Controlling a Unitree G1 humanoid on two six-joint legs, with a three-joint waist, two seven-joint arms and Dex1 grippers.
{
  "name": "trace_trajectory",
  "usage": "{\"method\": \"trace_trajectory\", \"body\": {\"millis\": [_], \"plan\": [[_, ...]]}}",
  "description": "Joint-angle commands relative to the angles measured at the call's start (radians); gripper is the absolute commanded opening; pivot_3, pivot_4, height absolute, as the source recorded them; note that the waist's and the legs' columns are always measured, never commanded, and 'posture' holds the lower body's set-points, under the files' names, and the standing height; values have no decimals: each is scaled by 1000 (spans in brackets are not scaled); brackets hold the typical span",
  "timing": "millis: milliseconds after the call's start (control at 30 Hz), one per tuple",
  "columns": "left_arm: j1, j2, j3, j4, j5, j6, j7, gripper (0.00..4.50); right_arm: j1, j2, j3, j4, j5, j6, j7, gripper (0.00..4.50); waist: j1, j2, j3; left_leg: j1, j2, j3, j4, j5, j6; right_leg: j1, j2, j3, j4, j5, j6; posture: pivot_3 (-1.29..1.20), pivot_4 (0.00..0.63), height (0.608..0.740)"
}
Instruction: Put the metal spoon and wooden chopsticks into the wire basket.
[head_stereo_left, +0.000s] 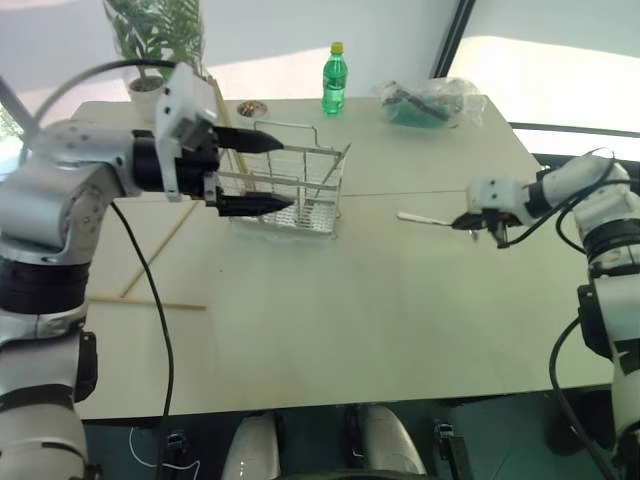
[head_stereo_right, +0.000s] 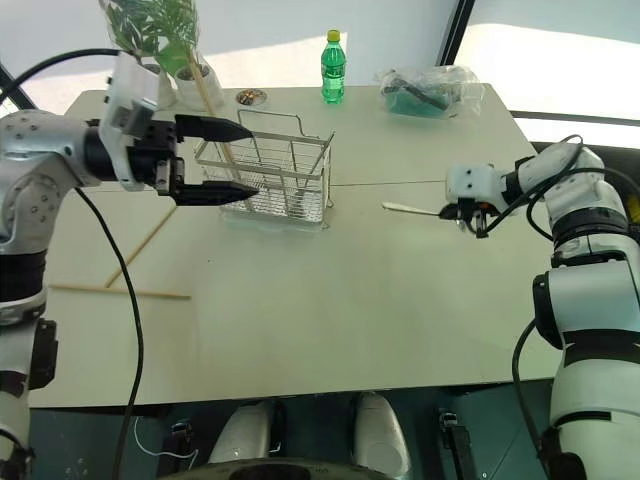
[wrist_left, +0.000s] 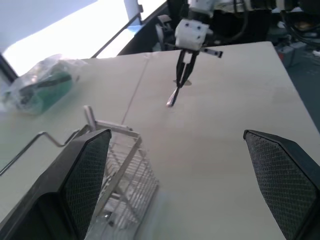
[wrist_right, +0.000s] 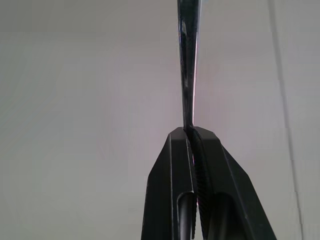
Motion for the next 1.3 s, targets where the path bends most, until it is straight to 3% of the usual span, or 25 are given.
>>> {"method": "trace_trajectory", "body": {"millis": [33, 200, 367, 467, 633, 767, 1300], "plan": [[6, 28, 96, -29, -27, 13, 53, 4500, 34, -8, -117, -191, 174, 190, 54, 20, 4, 0, 0, 0, 0, 0, 0, 0, 0, 1, 0, 0, 0, 0, 0, 0, 150, 717], [20, 24, 147, -27, -38, 21, 117, 4500, 41, 71, -241, -460, 355, 575, -100, 20, 6, 0, 0, 0, 0, 0, 1, 0, -1, 1, 0, 0, 0, 0, -1, 0, 150, 717], [22, 21, 153, -27, -46, 16, 146, 4500, 13, 189, -312, -644, 479, 794, -297, 20, 6, 0, 0, 0, 0, -1, 1, 0, -1, 0, 0, 0, 0, 0, -1, 0, 150, 717], [26, 16, 152, -24, -46, 16, 163, 4500, -22, 326, -332, -717, 549, 908, -455, 20, 3, 0, 0, -1, 0, 0, 1, 0, -1, -1, 0, 0, 2, 1, -1, 0, 150, 717], [66, 32, 137, -29, -31, -2, 145, 4500, 19, 475, -273, -784, 538, 870, -558, 20, 6, -2, -1, -1, 0, -1, 0, 0, -1, -3, 0, 0, 10, 0, -1, 0, 150, 717], [65, 43, 142, -29, -31, -2, 143, 4500, 75, 532, -206, -779, 498, 800, -569, 20, 8, -5, -2, -2, -1, -2, 1, 0, -1, -2, 0, -1, 9, 0, -1, 0, 150, 717], [63, 89, 165, -43, -61, 18, 151, 4500, 169, 574, -145, -643, 404, 602, -652, 20, 2, -4, -2, -2, -1, -3, 0, 0, -1, -3, 1, 0, 10, 0, -1, 0, 150, 717]]}}
